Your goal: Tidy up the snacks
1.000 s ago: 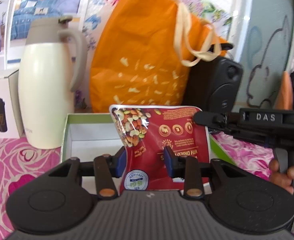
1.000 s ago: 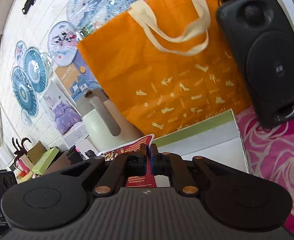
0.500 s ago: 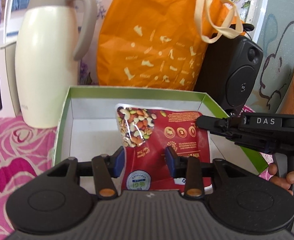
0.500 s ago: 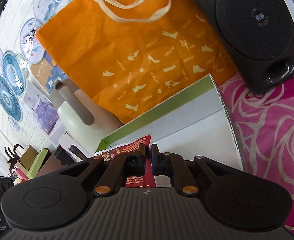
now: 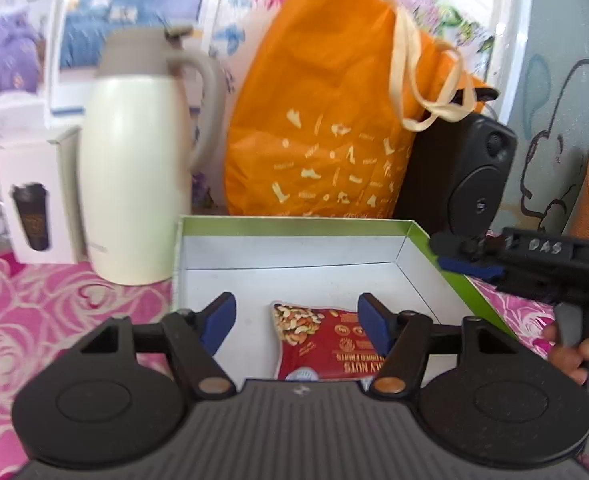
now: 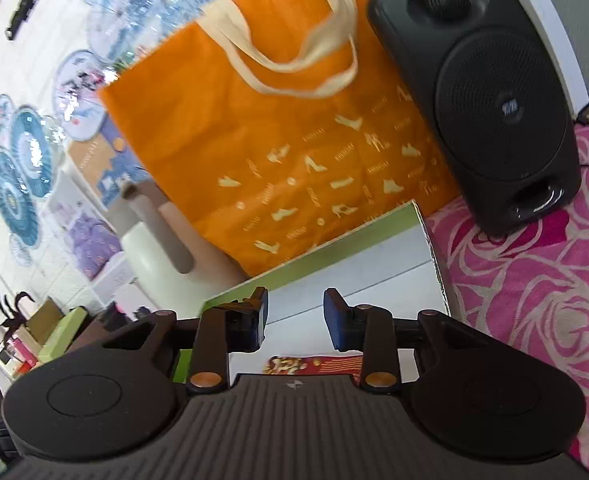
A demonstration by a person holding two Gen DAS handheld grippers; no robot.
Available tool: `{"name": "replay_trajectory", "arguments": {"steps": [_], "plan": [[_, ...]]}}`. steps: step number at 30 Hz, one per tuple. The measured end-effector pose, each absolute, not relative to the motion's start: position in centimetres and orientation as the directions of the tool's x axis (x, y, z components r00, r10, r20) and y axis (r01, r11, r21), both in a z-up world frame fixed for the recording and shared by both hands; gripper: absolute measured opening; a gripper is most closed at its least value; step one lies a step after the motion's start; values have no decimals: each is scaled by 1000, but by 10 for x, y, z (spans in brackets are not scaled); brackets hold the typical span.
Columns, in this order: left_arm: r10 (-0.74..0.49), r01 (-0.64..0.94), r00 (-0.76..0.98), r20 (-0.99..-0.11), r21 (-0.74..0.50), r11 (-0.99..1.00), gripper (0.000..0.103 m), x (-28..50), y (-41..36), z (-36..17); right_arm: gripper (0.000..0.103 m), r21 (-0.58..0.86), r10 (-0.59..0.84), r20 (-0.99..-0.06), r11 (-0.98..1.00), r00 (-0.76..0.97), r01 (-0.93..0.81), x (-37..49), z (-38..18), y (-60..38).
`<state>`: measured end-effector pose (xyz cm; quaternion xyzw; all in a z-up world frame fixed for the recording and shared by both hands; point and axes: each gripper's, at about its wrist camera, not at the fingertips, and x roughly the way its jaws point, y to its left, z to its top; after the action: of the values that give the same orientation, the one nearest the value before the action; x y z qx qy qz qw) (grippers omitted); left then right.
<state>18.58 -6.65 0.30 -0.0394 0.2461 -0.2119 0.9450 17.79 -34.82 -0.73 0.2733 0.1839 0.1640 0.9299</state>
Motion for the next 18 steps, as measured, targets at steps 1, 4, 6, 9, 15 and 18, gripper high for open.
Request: {"name": "replay_trajectory", "arguments": {"steps": [1,4,6,9,15,18], "plan": [[-420,386,793,-441,-170,907,69,174,-63,5,57,568,420,-237,791,876,-225,168,-4,-349],[-431,387,791,-434,-190,902,72,136,-52,2,61,563,468,-202,774,860,-289,129,4,-349],[-442,393,779,-444,-205,897,74,111,-47,-4,76,558,500,-197,764,843,-323,103,4,-346],[-457,407,748,-481,-211,889,75,84,-44,-18,92,525,526,-227,775,819,-352,73,0,-336],[-548,461,655,-520,-300,835,76,56,-49,-36,90,549,560,-331,769,759,-328,55,-22,-324],[-553,463,632,-543,-307,831,76,54,-55,-41,82,579,562,-368,762,741,-290,53,-34,-325]]}}
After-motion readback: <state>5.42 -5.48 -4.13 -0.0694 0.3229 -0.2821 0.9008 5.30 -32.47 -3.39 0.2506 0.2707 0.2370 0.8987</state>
